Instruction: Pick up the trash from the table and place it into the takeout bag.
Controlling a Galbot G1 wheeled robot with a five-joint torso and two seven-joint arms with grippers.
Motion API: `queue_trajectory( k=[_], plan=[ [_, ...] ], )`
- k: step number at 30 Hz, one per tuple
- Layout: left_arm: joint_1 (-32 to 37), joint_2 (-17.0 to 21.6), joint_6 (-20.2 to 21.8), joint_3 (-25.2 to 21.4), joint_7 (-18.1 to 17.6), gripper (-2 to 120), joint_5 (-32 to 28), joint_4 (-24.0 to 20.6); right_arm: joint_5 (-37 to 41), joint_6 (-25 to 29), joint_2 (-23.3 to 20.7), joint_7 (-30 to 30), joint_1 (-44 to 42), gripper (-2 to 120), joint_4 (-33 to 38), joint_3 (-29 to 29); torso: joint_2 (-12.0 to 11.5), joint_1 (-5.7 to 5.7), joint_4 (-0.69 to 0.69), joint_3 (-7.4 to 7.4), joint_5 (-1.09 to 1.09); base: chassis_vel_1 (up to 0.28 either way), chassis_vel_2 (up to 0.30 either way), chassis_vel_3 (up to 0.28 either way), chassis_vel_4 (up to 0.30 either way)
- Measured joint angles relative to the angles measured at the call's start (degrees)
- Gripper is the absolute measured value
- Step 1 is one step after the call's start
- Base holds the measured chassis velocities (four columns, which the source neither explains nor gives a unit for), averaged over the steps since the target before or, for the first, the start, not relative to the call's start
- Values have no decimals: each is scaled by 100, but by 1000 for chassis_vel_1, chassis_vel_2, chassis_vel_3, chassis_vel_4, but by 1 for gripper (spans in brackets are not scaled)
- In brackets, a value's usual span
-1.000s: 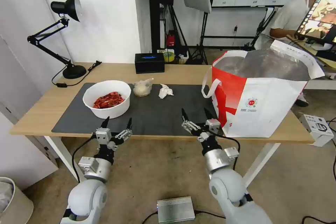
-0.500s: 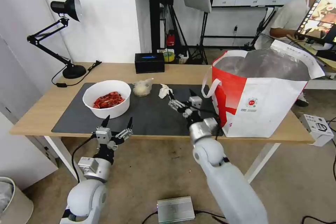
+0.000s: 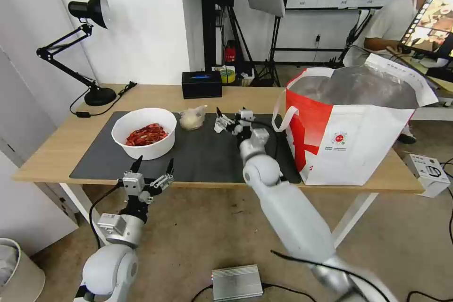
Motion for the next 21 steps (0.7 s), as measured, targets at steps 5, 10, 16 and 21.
queue_trajectory(
  k=[5,10,16,21],
  plan=[
    [29,-16,-2,-2,1,100,0,-30,355,-289,0,276,348,100,-218,-165,0,0,1,0,-2,0,0,0,0],
    [114,-64,-27,5,8,100,3,-77,880,-723,190,781,922,100,-850,-535,0,0,1,0,-1,0,0,0,0],
    [234,-103,-75,-37,51,100,8,-162,1105,-1064,468,1110,1137,100,-1251,-618,0,0,1,0,-1,0,0,0,0],
    [300,-106,-97,-126,86,100,-22,-215,1081,-1307,580,1277,1171,100,-1439,-548,1,0,1,-1,-1,0,0,0,0]
  ],
)
